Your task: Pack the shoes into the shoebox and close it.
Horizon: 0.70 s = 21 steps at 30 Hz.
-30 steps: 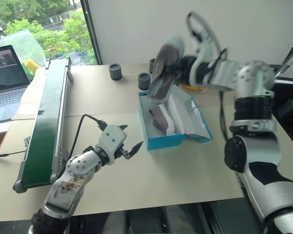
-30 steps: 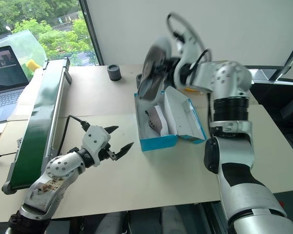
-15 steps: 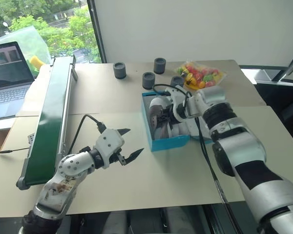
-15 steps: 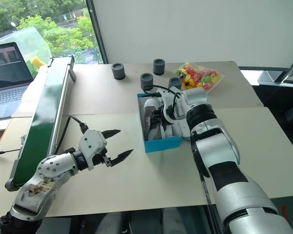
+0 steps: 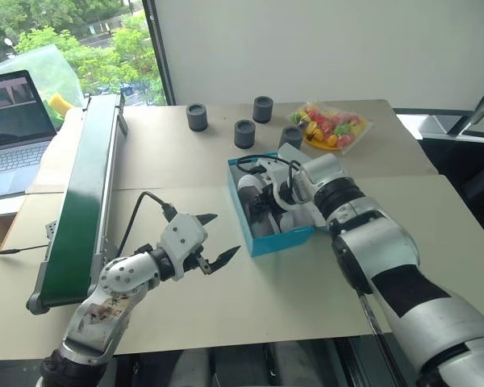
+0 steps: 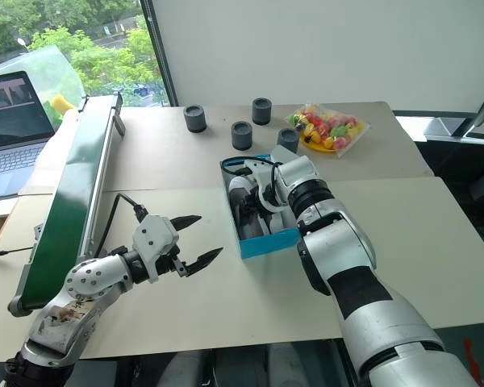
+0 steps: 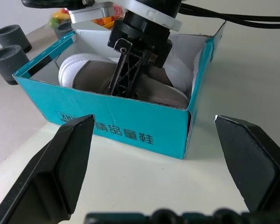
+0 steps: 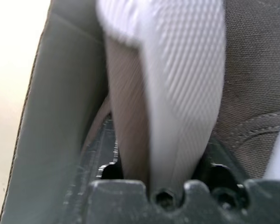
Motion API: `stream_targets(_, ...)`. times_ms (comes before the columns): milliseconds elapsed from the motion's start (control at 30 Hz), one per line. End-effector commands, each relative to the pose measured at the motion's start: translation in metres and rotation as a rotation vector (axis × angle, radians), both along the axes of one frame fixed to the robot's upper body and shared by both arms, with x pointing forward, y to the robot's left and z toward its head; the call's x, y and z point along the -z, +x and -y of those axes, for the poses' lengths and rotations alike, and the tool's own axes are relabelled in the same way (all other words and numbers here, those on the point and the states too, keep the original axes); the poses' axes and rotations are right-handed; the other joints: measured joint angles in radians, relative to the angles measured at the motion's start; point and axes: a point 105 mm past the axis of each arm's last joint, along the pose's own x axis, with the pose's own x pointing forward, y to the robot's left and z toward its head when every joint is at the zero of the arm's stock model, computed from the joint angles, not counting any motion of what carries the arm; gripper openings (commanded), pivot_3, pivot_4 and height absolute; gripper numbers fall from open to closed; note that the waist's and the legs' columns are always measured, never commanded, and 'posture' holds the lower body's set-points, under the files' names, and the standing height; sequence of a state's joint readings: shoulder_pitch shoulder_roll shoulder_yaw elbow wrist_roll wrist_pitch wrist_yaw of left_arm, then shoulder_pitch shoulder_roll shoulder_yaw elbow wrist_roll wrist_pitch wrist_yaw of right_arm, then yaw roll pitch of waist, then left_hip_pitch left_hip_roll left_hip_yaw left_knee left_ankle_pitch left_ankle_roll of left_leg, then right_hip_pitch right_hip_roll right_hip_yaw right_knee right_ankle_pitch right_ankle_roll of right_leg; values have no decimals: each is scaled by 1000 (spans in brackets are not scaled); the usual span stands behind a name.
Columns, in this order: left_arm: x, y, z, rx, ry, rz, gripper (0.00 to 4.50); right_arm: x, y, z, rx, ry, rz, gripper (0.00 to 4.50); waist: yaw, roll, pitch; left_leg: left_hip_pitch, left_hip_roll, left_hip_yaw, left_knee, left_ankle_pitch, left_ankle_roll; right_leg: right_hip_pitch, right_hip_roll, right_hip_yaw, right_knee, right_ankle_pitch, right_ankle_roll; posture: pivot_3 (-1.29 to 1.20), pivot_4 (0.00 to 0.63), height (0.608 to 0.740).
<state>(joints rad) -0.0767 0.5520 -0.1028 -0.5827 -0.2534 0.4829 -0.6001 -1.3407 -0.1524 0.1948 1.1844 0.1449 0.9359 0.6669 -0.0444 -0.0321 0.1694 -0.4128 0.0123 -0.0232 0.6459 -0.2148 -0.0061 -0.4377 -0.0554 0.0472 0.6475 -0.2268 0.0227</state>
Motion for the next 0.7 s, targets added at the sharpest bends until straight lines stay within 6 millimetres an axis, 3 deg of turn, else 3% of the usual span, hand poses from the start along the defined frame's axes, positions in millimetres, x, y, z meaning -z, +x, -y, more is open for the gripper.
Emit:
stream_targets(33,-7,-2,3,12,-7,38,4397,-25,8,-3,26,38,55,3350,0,0,0,0,0,0,0,0,0,0,0,0,0,0,0,0,150,740)
stream_targets(100,-7,-3,3,13,-6,37,4397,-48,14,-6,34,90,106,3987,0,0,0,0,0,0,0,0,0,0,0,0,0,0,0,0,150,740)
stream_targets(167,-6,-3,3,15,-5,35,4397,-75,17,-8,33,136,152,3987,-1,0,0,-1,0,0,0,0,0,-1,0,0,0,0,0,0,150,740)
stream_targets(333,-5,-3,4,29,-3,29,4397,-109,12,-3,15,171,151,3987,0,0,0,-1,0,0,0,0,0,-1,0,0,0,0,0,0,150,740)
stream_targets(567,-7,3,4,14,-31,38,4397,-124,-9,21,-11,350,114,3987,8,0,0,-2,0,-1,0,0,0,0,0,-1,0,0,0,0,150,740)
stream_targets(700,-5,2,7,9,-53,22,4397,-128,-50,45,-104,553,197,2900,20,0,0,-3,0,-3,1,0,0,1,-1,-3,-1,0,0,0,150,740)
